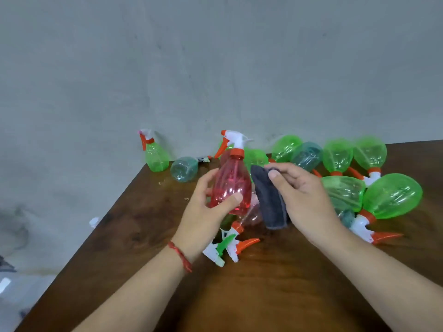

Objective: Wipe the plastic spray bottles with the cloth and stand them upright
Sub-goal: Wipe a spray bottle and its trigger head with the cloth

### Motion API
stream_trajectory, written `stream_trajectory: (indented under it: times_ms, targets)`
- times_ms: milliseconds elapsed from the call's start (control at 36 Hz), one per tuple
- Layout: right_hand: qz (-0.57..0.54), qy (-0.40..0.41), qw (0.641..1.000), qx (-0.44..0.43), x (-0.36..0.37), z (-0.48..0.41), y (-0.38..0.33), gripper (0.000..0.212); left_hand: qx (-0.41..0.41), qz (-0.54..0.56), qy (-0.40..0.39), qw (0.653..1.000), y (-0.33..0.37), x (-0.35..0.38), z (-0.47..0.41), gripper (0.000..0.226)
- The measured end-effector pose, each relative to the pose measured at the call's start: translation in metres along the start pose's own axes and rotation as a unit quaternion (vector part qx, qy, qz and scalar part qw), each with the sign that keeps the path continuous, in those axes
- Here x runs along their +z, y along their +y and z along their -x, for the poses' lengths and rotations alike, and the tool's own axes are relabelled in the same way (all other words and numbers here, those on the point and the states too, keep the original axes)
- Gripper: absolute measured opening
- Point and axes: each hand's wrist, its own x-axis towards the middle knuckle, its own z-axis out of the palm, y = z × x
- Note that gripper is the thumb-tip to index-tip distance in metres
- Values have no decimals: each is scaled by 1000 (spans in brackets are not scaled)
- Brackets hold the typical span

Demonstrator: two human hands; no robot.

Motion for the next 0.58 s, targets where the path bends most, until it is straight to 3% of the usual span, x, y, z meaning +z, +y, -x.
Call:
stream_trajectory:
  times_ms: [56, 167, 250, 500, 583]
  targets:
    - [2, 17, 1000, -14, -5, -3, 6, 17, 21, 21, -13, 999, 5, 23, 0, 67]
    - [-16, 50, 998, -28, -23, -9, 10, 19, 51, 8, -69, 996, 10, 43, -4, 95]
    - [-27, 66, 997, -23, -34, -15, 9, 20, 90, -21, -97, 991, 8, 45, -15, 97]
    - [-66, 5, 998, -14, -42, -8, 18, 22, 166, -43, -105, 980, -7, 41, -21, 113]
    - [-49, -24, 998, -30, -41, -4, 19, 26, 179, -95, -83, 976, -6, 38, -14, 122]
